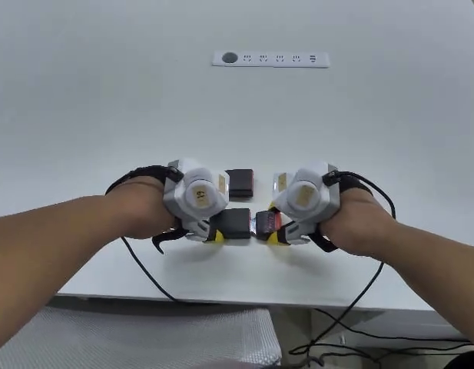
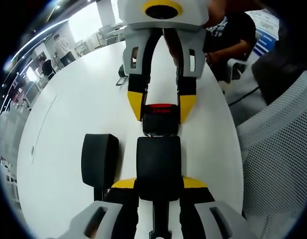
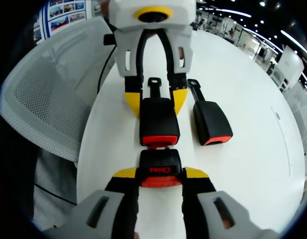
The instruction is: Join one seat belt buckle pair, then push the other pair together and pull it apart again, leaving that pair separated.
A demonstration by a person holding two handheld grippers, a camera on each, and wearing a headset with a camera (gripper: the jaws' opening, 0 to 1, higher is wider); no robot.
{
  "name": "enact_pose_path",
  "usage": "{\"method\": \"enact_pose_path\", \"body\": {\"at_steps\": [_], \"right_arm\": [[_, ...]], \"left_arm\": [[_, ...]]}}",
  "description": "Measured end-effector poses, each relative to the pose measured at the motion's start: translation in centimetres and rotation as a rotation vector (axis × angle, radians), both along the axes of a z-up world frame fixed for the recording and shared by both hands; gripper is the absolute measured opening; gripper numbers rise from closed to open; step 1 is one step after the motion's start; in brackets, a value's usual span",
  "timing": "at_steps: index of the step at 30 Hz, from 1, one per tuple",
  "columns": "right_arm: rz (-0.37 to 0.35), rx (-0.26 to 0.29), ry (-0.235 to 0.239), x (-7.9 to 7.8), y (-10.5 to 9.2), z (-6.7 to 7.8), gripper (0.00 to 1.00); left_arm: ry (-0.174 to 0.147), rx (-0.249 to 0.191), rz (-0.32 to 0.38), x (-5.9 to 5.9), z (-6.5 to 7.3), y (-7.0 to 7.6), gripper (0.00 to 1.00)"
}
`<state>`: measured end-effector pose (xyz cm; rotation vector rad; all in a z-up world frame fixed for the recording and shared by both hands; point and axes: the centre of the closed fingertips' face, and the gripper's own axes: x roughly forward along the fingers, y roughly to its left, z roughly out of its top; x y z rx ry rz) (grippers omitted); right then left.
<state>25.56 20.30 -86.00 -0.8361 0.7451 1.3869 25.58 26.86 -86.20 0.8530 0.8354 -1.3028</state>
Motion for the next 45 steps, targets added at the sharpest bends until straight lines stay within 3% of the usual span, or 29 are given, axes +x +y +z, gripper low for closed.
{"method": "enact_pose_path", "body": {"at_steps": [2,5,12,27,29,33,36,39,45], "right_arm": [[0.004,0.011,0.000,0.0,-0.2,0.0,0.32],[-0.004,0.059,0.003,0.0,-0.2,0.1,0.32],[-0.002,0.070,0.013,-0.1,-0.1,0.1,0.32],[0.001,0.074,0.027,-0.1,0.1,0.1,0.34],[-0.033,0.084,0.056,-0.1,0.2,0.1,0.34],[-0.011,0.074,0.023,-0.2,0.4,0.3,0.35],[-0.014,0.069,0.023,-0.3,0.3,0.5,0.35],[-0.015,0.064,0.014,-0.6,0.2,1.0,0.34],[-0.021,0.090,-0.009,-0.1,0.1,3.2,0.34]], "left_arm": [[-0.002,-0.006,-0.004,0.1,0.0,0.1,0.31],[-0.002,-0.055,0.027,0.3,0.1,0.3,0.31],[0.004,-0.049,0.020,0.1,0.3,0.4,0.31],[-0.008,0.000,0.019,0.0,0.3,0.3,0.33],[-0.016,0.018,0.002,-0.1,0.3,0.4,0.33],[-0.009,0.044,0.000,-0.1,0.3,0.7,0.33],[-0.006,0.051,0.005,-0.3,1.1,0.5,0.33],[-0.024,0.038,-0.002,-0.2,2.4,0.1,0.33],[-0.043,0.015,0.004,0.5,3.9,-0.4,0.34]]}}
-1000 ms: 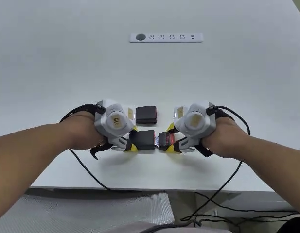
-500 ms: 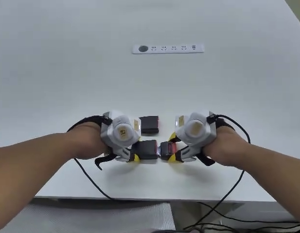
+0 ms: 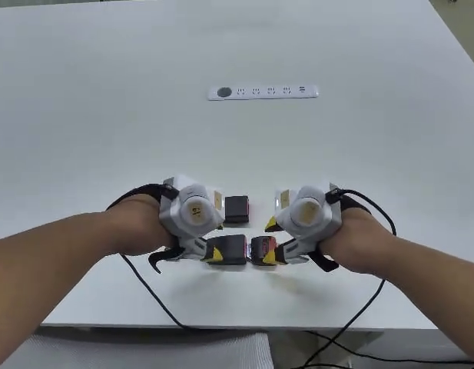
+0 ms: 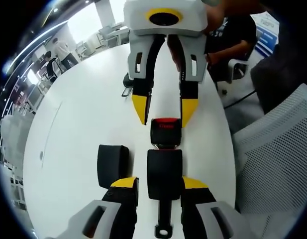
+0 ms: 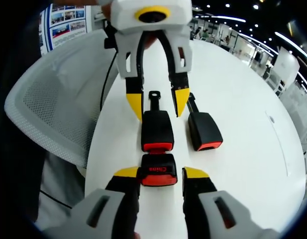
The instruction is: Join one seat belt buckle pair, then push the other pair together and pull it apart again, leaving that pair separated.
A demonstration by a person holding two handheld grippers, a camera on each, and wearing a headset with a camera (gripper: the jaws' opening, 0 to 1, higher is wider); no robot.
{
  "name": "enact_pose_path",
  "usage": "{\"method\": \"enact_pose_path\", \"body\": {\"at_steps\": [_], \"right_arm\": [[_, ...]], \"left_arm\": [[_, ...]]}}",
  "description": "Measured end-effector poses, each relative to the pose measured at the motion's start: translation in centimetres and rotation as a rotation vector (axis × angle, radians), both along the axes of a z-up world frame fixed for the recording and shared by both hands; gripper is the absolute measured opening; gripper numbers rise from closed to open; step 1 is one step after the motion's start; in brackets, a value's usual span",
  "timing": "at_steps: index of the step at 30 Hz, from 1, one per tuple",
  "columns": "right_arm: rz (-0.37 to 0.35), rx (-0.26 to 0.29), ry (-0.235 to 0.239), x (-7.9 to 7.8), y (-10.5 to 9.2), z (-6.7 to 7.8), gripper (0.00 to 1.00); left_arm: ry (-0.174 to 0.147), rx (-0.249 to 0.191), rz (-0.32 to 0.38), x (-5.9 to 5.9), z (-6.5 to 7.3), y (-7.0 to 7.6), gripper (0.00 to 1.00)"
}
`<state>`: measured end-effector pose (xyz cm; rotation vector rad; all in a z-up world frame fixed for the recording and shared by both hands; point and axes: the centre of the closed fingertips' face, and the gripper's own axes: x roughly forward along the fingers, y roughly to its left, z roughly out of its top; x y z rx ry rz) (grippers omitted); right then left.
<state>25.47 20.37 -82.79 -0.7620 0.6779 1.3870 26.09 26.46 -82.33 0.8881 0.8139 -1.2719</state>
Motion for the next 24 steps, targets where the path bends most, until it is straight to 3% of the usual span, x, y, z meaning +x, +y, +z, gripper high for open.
{"method": "enact_pose_path", "body": {"at_steps": [6,12,17,24], "right_arm": [[-0.016,0.003,-0.020,1.4,-0.8,1.5,0.34],[-0.029,-0.016,-0.042,3.0,-2.8,1.8,0.34],[-0.060,-0.039,-0.054,4.9,-5.4,1.7,0.34],[-0.078,-0.085,-0.066,6.9,-9.1,1.1,0.35]], "left_arm": [[-0.012,-0.020,0.039,1.5,1.0,-0.5,0.35],[-0.042,-0.022,0.039,3.3,1.2,-0.6,0.36],[-0.058,-0.025,0.056,5.0,1.2,-0.5,0.39],[-0.050,-0.012,0.048,6.7,0.2,0.1,0.38]]}}
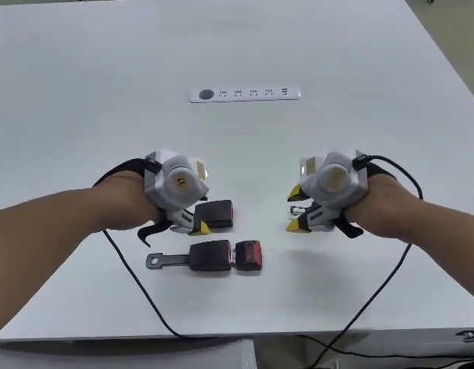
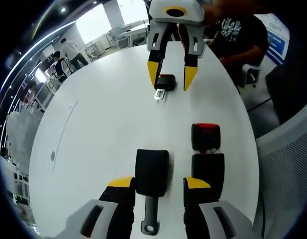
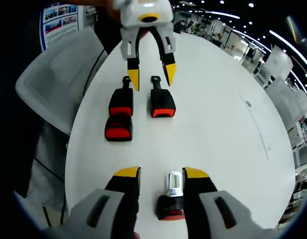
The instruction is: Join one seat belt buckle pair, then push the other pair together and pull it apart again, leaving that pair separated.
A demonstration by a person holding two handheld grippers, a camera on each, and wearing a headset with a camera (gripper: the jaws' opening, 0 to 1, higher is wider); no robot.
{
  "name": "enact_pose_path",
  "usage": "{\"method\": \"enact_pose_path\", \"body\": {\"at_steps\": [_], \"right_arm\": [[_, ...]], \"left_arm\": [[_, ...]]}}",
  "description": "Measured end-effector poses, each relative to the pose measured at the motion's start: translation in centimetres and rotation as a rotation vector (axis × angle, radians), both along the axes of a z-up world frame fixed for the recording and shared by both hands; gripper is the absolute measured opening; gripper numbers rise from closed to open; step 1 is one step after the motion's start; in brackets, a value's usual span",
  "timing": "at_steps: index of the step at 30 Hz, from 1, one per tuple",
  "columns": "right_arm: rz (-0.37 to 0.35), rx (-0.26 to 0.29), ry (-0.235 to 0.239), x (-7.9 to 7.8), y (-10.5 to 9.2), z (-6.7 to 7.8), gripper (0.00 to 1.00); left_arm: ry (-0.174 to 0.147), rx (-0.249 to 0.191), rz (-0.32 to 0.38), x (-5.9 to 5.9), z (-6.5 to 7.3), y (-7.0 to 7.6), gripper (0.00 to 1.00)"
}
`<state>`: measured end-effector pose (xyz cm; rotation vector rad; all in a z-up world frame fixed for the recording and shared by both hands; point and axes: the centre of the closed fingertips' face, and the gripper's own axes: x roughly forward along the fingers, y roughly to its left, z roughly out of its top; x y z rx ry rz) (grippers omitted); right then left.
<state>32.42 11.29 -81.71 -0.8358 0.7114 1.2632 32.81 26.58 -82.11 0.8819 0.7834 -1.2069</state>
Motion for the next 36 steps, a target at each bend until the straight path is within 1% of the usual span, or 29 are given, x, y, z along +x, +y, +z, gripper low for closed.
{"method": "enact_pose_path", "body": {"at_steps": [2,4,7,9,12,14,15,16,18,19,20,21,22,27,30,33,36], "right_arm": [[-0.011,0.004,0.000,0.5,-0.6,0.1,0.35],[-0.014,-0.013,0.002,0.9,-1.5,-0.3,0.36],[-0.013,-0.042,0.020,1.2,-3.1,-1.1,0.36],[-0.030,-0.047,0.029,1.3,-3.9,-1.4,0.36],[-0.032,-0.061,0.031,1.0,-4.5,-1.6,0.36],[-0.019,-0.078,0.038,0.8,-5.0,-1.9,0.36],[-0.022,-0.083,0.048,0.7,-5.3,-2.0,0.36],[-0.024,-0.083,0.054,0.7,-5.5,-2.1,0.36],[-0.026,-0.087,0.068,0.5,-5.9,-2.5,0.36],[-0.026,-0.088,0.074,0.5,-6.0,-2.7,0.36],[-0.025,-0.098,0.084,0.3,-6.1,-3.1,0.35],[-0.019,-0.105,0.089,0.1,-6.2,-3.3,0.35],[-0.017,-0.104,0.088,0.0,-6.1,-3.5,0.35],[-0.012,-0.086,0.086,0.3,-5.6,-3.4,0.34],[-0.001,-0.081,0.094,0.5,-5.4,-3.4,0.34],[0.022,-0.094,0.096,0.7,-5.3,-3.5,0.33],[0.026,-0.102,0.097,0.8,-5.0,-3.5,0.34]], "left_arm": [[0.002,0.005,0.005,0.4,-0.3,0.2,0.38],[0.006,0.008,0.000,0.9,-0.7,0.3,0.38],[0.016,0.018,-0.009,1.2,-1.3,0.3,0.38],[0.018,0.023,-0.009,1.4,-1.6,0.3,0.38],[0.027,0.033,-0.006,1.4,-1.7,0.3,0.38],[0.029,0.039,-0.009,1.4,-2.0,0.3,0.38],[0.039,0.043,-0.013,1.3,-2.2,0.3,0.38],[0.043,0.048,-0.020,1.1,-2.4,0.3,0.38],[0.063,0.056,-0.040,0.7,-2.8,0.3,0.37],[0.064,0.059,-0.047,0.6,-2.9,0.2,0.34],[0.072,0.075,-0.064,0.4,-3.3,0.4,0.33],[0.069,0.075,-0.064,0.5,-3.4,0.3,0.33],[0.081,0.061,-0.063,0.5,-3.2,0.1,0.33],[0.093,0.057,-0.059,0.6,-3.2,0.2,0.32],[0.092,0.062,-0.079,0.5,-3.2,0.1,0.32],[0.094,0.067,-0.094,0.6,-3.3,0.1,0.32],[0.097,0.071,-0.098,0.7,-3.3,0.2,0.32]]}}
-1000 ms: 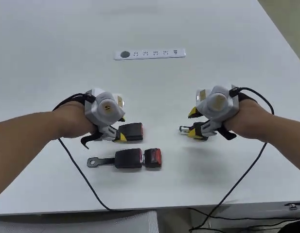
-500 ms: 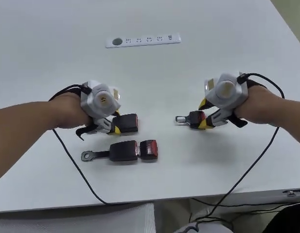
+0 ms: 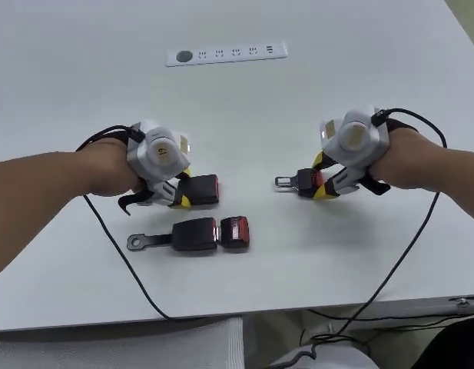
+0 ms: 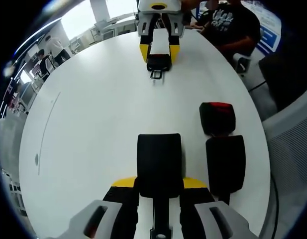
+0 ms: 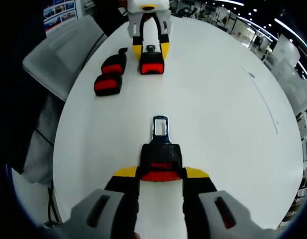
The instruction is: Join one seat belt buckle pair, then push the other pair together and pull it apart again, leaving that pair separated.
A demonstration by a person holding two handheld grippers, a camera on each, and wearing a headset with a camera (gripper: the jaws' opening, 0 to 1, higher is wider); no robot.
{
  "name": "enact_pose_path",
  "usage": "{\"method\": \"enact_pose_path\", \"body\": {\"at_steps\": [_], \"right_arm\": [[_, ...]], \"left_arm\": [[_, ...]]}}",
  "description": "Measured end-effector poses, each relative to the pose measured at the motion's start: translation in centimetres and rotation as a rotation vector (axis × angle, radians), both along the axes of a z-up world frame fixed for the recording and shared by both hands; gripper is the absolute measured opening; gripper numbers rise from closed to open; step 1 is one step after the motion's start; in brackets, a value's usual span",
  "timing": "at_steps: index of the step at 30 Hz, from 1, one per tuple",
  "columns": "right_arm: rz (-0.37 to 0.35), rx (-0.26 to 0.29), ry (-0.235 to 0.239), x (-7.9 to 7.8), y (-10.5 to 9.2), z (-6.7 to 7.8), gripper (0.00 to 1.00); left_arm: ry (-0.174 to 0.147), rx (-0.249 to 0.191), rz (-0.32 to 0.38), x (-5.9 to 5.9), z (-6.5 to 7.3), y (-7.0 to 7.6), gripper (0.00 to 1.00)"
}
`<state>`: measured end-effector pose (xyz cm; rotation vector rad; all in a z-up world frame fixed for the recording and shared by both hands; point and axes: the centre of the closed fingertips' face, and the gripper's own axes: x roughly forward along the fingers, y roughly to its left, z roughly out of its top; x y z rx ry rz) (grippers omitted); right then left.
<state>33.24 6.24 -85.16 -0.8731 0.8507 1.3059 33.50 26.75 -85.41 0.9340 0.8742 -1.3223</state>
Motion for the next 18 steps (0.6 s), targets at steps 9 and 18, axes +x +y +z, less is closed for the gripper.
{"method": "enact_pose_path", "body": {"at_steps": [9,18], "right_arm": [[0.032,-0.005,-0.014,-0.2,2.6,-0.1,0.33],[0.049,0.016,-0.010,-0.1,6.5,-0.2,0.33]], "left_arm": [[-0.002,0.008,-0.002,0.2,-0.1,0.1,0.32],[-0.002,0.031,-0.013,0.2,-0.2,0.0,0.32]]}}
